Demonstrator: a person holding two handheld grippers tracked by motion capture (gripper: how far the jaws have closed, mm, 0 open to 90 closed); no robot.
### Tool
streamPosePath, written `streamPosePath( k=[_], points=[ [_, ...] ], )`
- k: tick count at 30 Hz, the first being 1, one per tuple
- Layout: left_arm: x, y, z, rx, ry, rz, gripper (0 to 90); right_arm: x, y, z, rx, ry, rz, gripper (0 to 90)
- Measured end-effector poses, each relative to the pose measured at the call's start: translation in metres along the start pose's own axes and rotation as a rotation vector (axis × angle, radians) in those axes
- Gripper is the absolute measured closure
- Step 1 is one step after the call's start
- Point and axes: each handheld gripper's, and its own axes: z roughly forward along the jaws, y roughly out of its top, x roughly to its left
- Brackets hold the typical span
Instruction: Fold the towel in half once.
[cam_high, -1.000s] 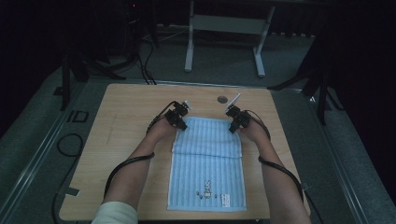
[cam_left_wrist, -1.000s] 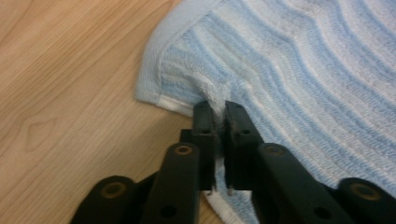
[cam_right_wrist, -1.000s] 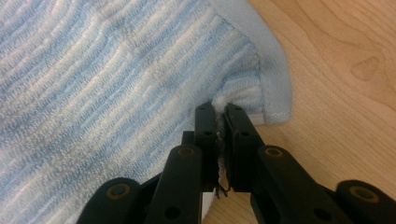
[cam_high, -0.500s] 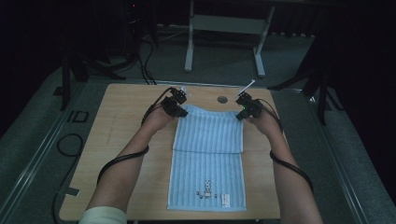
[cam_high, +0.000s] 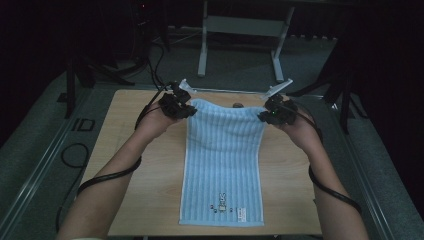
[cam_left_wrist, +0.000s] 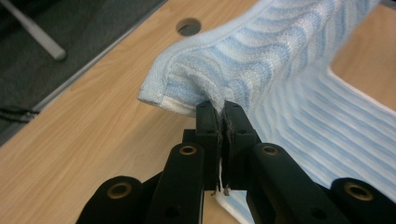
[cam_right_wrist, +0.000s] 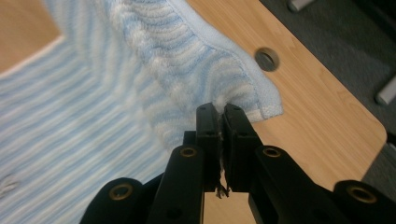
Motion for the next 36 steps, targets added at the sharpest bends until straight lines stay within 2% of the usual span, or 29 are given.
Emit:
streamPosePath(
  k=[1,2,3,4,5,8,9,10,11,12,13,15,17,18,19,21,23,27,29,30,31,32,34,35,36],
  points=[
    [-0.008,-0.007,-0.012,-0.024,-0.015,0.008,85.6,0.006,-0.004,-0.006,-0.013,0.006,-0.004,85.9],
    [-0.013,-0.013,-0.017,-0.041,-0.022,0.002,85.5,0.024,-0.018,-0.019,-0.055,0.008,-0.051,85.8],
    [-0.018,-0.019,-0.02,-0.047,-0.035,-0.004,85.5,0.024,-0.018,-0.019,-0.055,0.008,-0.051,85.8],
    [-0.026,-0.027,-0.023,-0.058,-0.038,0.004,85.6,0.038,-0.032,-0.024,-0.07,0.02,-0.074,85.8],
    [-0.03,-0.032,-0.023,-0.066,-0.047,-0.006,85.6,0.038,-0.032,-0.024,-0.07,0.02,-0.074,85.8],
    [-0.048,-0.057,-0.016,-0.052,-0.092,-0.014,85.6,0.054,-0.05,-0.023,-0.067,0.03,-0.091,85.8],
    [-0.059,-0.07,-0.009,-0.024,-0.113,-0.012,85.6,0.064,-0.064,-0.018,-0.059,0.041,-0.093,85.8],
    [-0.059,-0.07,-0.009,-0.024,-0.113,-0.012,85.6,0.064,-0.064,-0.018,-0.059,0.041,-0.093,85.8],
    [-0.063,-0.078,-0.004,-0.015,-0.12,-0.016,85.6,0.069,-0.07,-0.015,-0.046,0.048,-0.099,85.8],
    [-0.068,-0.086,0.002,0.014,-0.141,-0.023,85.6,0.074,-0.077,-0.01,-0.034,0.061,-0.102,85.8],
    [-0.071,-0.094,0.007,0.03,-0.145,-0.029,85.6,0.082,-0.089,0.0,-0.012,0.091,-0.093,85.7],
    [-0.077,-0.109,0.021,0.072,-0.18,-0.048,85.6,0.085,-0.094,0.006,0.003,0.107,-0.1,85.7],
    [-0.082,-0.123,0.034,0.107,-0.19,-0.059,85.6,0.09,-0.105,0.019,0.018,0.135,-0.07,85.7],
    [-0.083,-0.13,0.043,0.135,-0.211,-0.068,85.5,0.093,-0.11,0.026,0.035,0.153,-0.072,85.7],
    [-0.084,-0.135,0.048,0.14,-0.217,-0.085,85.5,0.097,-0.12,0.039,0.051,0.184,-0.047,85.7],
    [-0.086,-0.146,0.062,0.187,-0.247,-0.1,85.5,0.1,-0.125,0.046,0.071,0.195,-0.043,85.7],
    [-0.087,-0.153,0.07,0.205,-0.26,-0.112,85.2,0.104,-0.136,0.063,0.106,0.224,-0.029,85.6],
    [-0.087,-0.156,0.08,0.228,-0.278,-0.127,85.2,0.103,-0.141,0.075,0.132,0.244,-0.009,85.6],
    [-0.084,-0.151,0.079,0.227,-0.262,-0.124,85.3,0.101,-0.14,0.078,0.14,0.248,-0.005,85.6],
    [-0.082,-0.147,0.075,0.214,-0.244,-0.12,85.3,0.098,-0.134,0.073,0.126,0.237,-0.006,85.7],
    [-0.08,-0.142,0.067,0.184,-0.214,-0.109,85.3,0.098,-0.134,0.073,0.126,0.237,-0.006,85.7],
    [-0.08,-0.136,0.057,0.157,-0.205,-0.107,85.3,0.096,-0.13,0.066,0.104,0.225,-0.008,85.7],
    [-0.087,-0.128,0.03,0.085,-0.172,-0.063,85.3,0.097,-0.123,0.043,0.045,0.181,-0.02,85.6],
    [-0.093,-0.128,0.017,0.068,-0.195,-0.051,85.2,0.103,-0.122,0.024,-0.004,0.151,-0.045,85.6],
    [-0.098,-0.13,0.009,0.068,-0.227,-0.025,83.8,0.11,-0.124,0.009,-0.036,0.147,-0.057,84.8]
  ],
)
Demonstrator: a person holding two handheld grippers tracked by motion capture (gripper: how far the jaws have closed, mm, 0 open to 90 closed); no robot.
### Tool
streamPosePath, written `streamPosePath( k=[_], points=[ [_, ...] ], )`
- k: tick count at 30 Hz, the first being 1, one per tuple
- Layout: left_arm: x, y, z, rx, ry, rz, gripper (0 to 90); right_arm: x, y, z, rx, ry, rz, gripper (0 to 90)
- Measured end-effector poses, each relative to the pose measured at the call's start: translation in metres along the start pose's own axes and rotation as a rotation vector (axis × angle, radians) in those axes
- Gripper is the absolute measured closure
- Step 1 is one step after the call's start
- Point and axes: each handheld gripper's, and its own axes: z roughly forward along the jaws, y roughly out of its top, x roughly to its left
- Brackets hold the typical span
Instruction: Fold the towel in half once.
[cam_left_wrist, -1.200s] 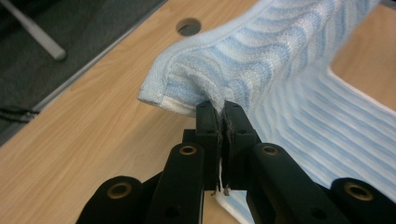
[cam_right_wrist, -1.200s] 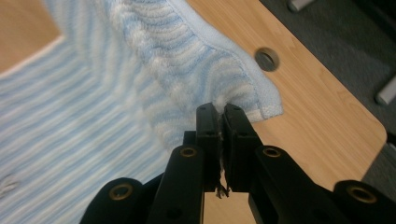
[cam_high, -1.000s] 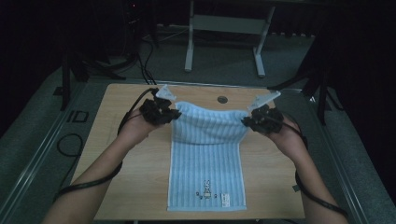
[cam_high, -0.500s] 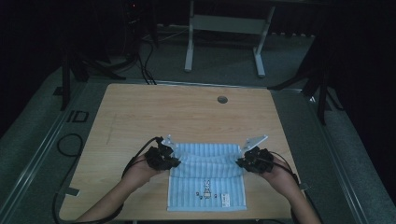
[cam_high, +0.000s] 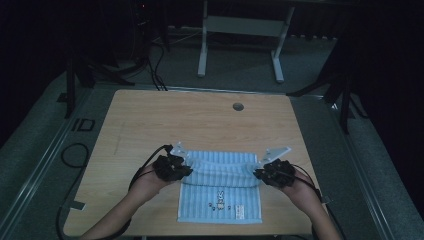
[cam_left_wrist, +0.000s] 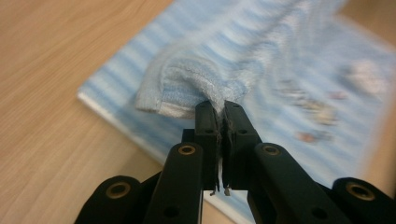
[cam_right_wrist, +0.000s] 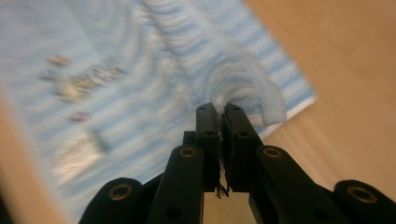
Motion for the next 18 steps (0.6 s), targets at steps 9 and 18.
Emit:
streamPosePath(
  k=[9,18],
  points=[
    [-0.042,-0.072,0.01,0.21,-0.202,0.055,42.8,0.059,-0.065,-0.004,0.076,0.17,0.026,54.7],
    [-0.031,-0.045,0.016,0.152,-0.166,0.074,42.6,0.048,-0.045,0.01,0.09,0.107,-0.002,53.7]
  ],
)
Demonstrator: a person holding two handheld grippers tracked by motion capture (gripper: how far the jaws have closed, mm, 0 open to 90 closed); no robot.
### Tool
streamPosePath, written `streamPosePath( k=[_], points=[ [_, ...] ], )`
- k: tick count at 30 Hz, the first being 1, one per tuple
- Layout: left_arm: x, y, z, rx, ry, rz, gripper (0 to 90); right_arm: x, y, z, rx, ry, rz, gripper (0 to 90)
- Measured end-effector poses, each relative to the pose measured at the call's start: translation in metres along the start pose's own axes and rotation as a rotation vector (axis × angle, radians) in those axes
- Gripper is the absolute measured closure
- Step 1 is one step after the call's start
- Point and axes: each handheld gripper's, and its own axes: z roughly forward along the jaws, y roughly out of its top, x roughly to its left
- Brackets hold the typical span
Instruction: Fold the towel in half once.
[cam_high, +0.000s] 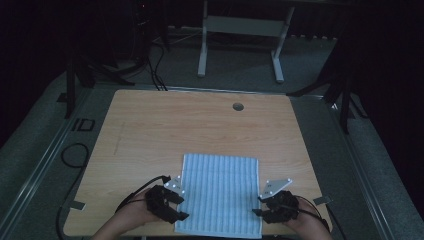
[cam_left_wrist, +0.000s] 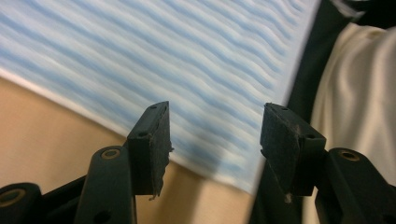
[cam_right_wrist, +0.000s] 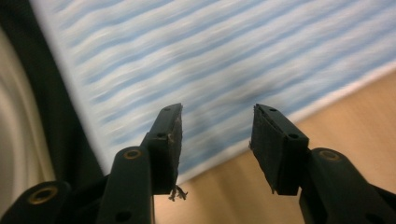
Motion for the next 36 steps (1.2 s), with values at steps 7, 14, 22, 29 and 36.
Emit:
streamPosePath(
  k=[7,14,22,29,36],
  points=[
    [0.031,0.021,0.016,0.013,0.048,-0.02,42.6,-0.035,0.007,0.015,-0.009,-0.019,0.065,60.3],
    [0.047,0.029,0.043,0.068,0.041,-0.038,42.0,-0.055,0.021,0.044,0.031,-0.021,0.079,58.9],
    [0.057,0.027,0.041,0.042,0.04,-0.045,41.9,-0.074,0.028,0.062,0.053,-0.006,0.086,56.4],
    [0.078,0.03,0.038,0.03,0.05,-0.063,41.4,-0.095,0.05,0.074,0.068,-0.013,0.087,55.8],
    [0.104,0.036,0.036,0.031,0.082,-0.09,41.5,-0.117,0.069,0.085,0.062,-0.013,0.097,55.2]
  ],
)
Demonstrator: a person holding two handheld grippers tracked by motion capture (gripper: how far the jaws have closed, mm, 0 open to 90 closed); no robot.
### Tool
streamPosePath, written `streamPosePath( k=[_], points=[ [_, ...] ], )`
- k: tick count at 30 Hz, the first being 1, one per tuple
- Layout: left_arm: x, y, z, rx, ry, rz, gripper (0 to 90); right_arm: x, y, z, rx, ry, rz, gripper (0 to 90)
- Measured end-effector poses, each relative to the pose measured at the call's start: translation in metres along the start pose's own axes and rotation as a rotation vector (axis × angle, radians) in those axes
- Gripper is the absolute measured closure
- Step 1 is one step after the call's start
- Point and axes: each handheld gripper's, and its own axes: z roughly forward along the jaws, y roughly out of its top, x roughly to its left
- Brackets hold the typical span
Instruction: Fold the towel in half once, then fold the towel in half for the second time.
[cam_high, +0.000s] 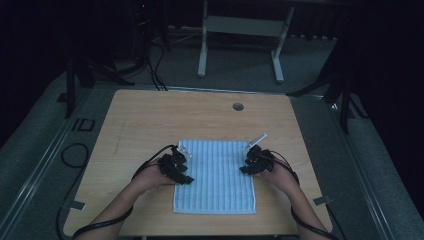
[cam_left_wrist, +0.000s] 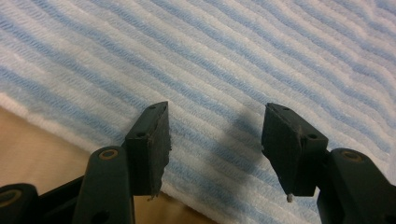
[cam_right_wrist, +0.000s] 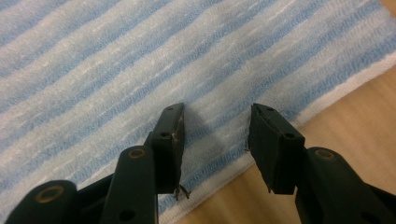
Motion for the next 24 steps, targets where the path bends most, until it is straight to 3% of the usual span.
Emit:
streamPosePath(
  k=[4,11,17,20,24],
  points=[
    [0.004,0.004,0.001,0.007,0.005,-0.023,41.4,-0.008,0.006,0.003,0.0,0.002,-0.002,53.2],
    [-0.001,0.005,-0.007,0.011,0.025,-0.014,39.5,-0.011,0.011,-0.002,0.009,0.009,0.003,50.2],
    [0.019,0.008,-0.028,-0.037,0.097,-0.075,39.4,-0.023,0.011,-0.024,-0.028,-0.038,0.028,49.2],
    [0.03,0.015,-0.036,-0.067,0.122,-0.086,39.4,-0.033,0.016,-0.034,-0.066,-0.049,0.054,48.8],
    [0.046,0.026,-0.042,-0.077,0.15,-0.093,39.4,-0.048,0.029,-0.041,-0.076,-0.066,0.075,48.9]
  ],
)
